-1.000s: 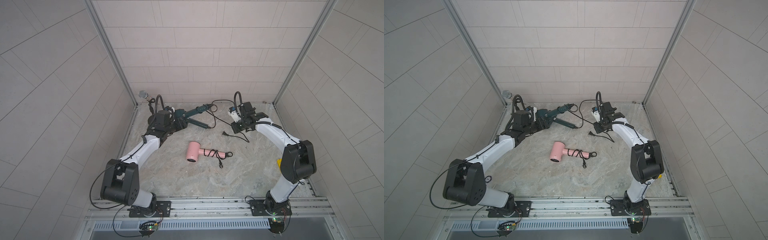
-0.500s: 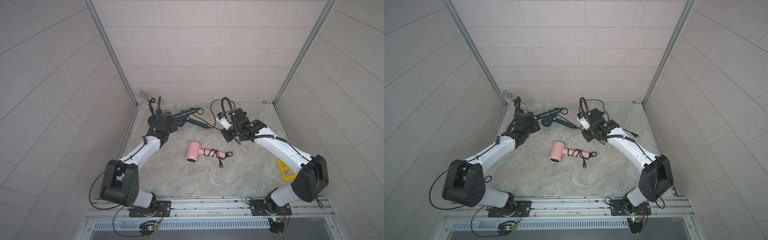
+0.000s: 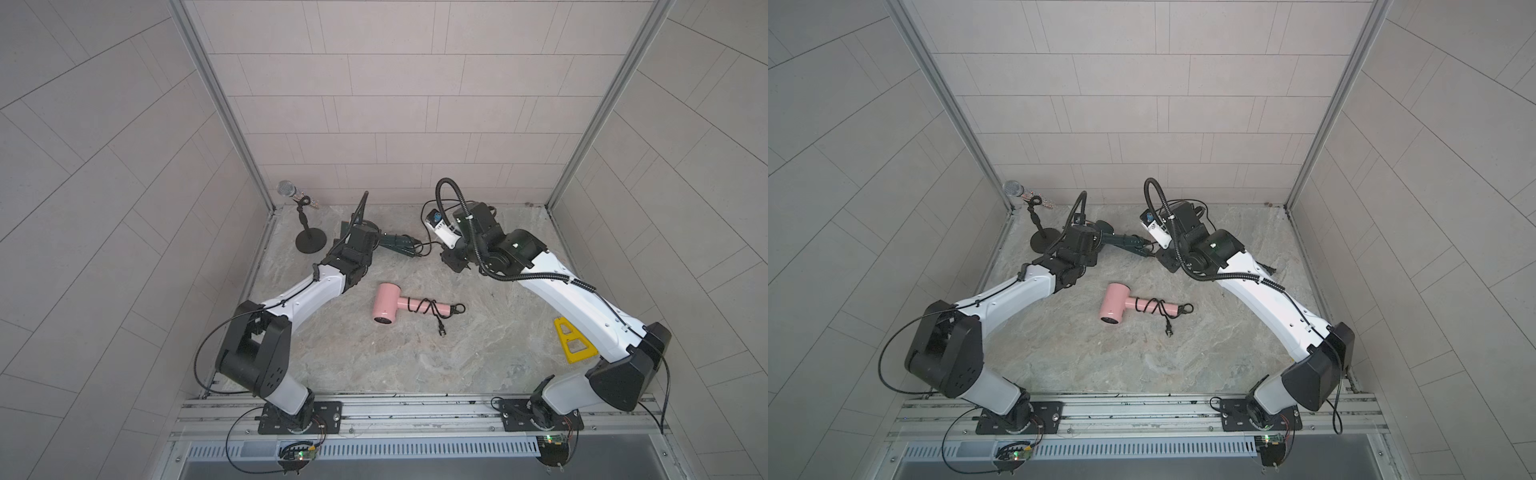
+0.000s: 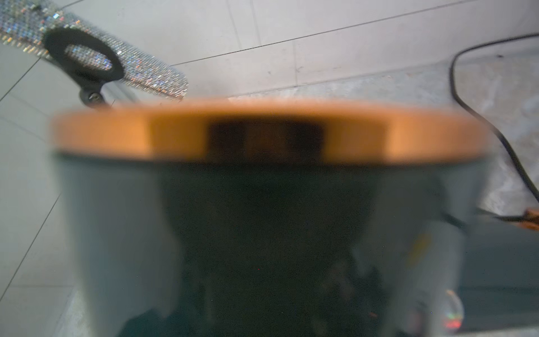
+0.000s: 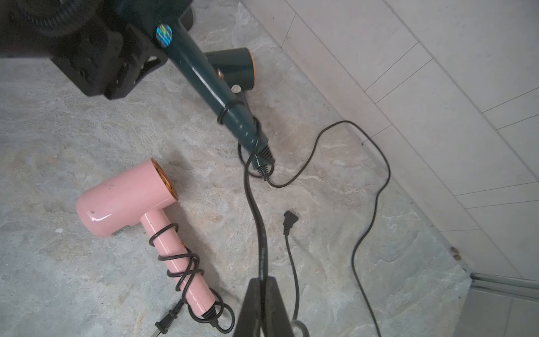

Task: Wrap the cord around the hair dryer
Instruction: Wrap the power cord around the hair dryer.

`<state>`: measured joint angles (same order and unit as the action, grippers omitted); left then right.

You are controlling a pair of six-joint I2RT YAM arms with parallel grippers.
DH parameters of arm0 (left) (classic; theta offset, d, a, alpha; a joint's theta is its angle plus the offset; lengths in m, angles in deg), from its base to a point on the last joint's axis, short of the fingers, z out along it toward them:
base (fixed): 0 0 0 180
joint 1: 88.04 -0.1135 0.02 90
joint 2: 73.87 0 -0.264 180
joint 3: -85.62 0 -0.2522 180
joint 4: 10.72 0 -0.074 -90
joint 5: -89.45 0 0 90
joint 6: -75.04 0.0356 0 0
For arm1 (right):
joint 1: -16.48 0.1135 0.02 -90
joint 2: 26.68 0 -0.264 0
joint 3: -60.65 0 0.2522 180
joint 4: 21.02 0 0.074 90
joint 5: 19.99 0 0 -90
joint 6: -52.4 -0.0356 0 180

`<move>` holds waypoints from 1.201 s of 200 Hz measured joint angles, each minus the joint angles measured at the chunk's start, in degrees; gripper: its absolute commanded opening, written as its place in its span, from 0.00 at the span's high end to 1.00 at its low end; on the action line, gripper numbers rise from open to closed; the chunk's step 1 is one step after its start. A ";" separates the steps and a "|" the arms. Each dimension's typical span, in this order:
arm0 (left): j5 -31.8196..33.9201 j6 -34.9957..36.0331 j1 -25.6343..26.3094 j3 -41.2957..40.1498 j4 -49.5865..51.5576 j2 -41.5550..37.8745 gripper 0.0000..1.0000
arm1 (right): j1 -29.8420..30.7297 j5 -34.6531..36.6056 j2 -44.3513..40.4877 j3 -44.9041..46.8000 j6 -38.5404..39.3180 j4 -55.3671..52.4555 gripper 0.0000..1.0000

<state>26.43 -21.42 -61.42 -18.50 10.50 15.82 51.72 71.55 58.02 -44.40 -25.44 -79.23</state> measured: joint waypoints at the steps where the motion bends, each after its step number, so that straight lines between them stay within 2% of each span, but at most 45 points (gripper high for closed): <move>1: -0.07 0.37 0.15 0.00 0.00 0.00 1.00 | -0.04 0.09 0.02 -0.15 0.13 0.02 1.00; 33: -1.95 7.28 3.89 1.51 1.97 0.02 1.00 | -1.81 0.50 2.27 -4.85 2.12 -0.98 1.00; 55: -5.62 9.79 5.40 2.93 3.87 0.02 1.00 | -2.99 0.28 5.14 -9.29 3.06 -1.81 1.00; 79: -15.45 11.15 5.75 3.32 5.51 -0.02 1.00 | -4.28 -0.66 8.07 -13.00 3.93 -2.60 1.00; 108: -29.03 9.86 5.22 1.01 4.61 -1.81 1.00 | -7.93 -2.86 9.86 -13.27 4.15 -3.10 1.00; 134: -42.10 3.45 3.48 -4.28 -2.14 -5.88 1.00 | -12.79 -6.82 10.08 -10.58 3.65 -2.58 1.00; 167: -53.24 -14.16 -0.94 -13.90 -23.47 -8.33 1.00 | -17.57 -16.57 9.62 -3.19 1.01 1.92 1.00; 207: -57.42 -31.71 -3.39 -15.98 -41.27 -4.68 1.00 | -18.05 -27.78 5.92 5.81 -3.10 12.46 1.00; 227: -57.07 -35.95 -3.37 -15.87 -44.61 -4.48 1.00 | -18.64 -32.94 2.60 11.26 -6.12 19.96 1.00; 240: -56.02 -36.20 -3.28 -15.17 -43.76 -4.90 1.00 | -19.28 -35.56 0.61 15.04 -8.07 24.61 1.00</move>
<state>-29.59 -57.61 -64.70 -33.66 -33.26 10.92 32.44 35.99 58.64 -29.36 -33.51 -54.62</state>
